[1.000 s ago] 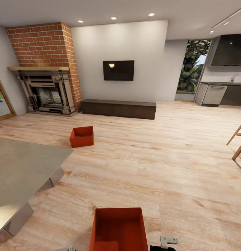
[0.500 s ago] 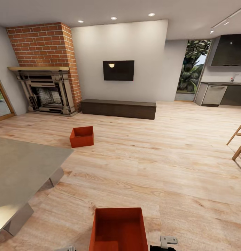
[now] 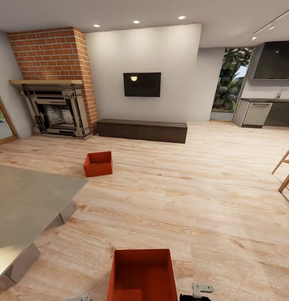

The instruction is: Move the two storage containers from the living room to the garage. In the garage, place one container on the floor and stack the other container on top of it (either order is fine).

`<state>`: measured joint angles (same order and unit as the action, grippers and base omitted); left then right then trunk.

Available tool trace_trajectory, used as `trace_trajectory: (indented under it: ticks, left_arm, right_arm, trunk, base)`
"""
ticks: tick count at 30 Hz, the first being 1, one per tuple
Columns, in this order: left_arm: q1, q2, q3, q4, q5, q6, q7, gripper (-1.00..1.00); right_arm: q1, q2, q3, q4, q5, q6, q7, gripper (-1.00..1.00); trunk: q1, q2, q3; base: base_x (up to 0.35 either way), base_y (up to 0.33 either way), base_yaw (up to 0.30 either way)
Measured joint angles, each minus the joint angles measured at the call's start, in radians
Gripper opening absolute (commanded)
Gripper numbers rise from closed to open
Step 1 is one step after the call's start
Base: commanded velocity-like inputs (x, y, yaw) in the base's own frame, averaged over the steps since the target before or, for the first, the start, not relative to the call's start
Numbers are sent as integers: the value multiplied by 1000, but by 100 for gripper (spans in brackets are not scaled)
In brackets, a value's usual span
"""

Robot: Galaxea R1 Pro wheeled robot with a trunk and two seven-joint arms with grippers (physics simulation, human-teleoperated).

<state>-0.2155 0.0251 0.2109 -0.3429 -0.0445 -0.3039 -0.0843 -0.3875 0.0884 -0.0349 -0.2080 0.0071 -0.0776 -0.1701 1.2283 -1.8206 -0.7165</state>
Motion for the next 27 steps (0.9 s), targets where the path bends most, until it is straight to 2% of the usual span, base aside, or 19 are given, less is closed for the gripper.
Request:
trace_trajectory:
  ticks: [27]
  left_arm:
    - [0, 0, 0, 0, 0, 0, 0, 100]
  right_arm:
    - [0, 0, 0, 0, 0, 0, 0, 100]
  trunk:
    - [0, 0, 0]
  base:
    - [0, 0, 0]
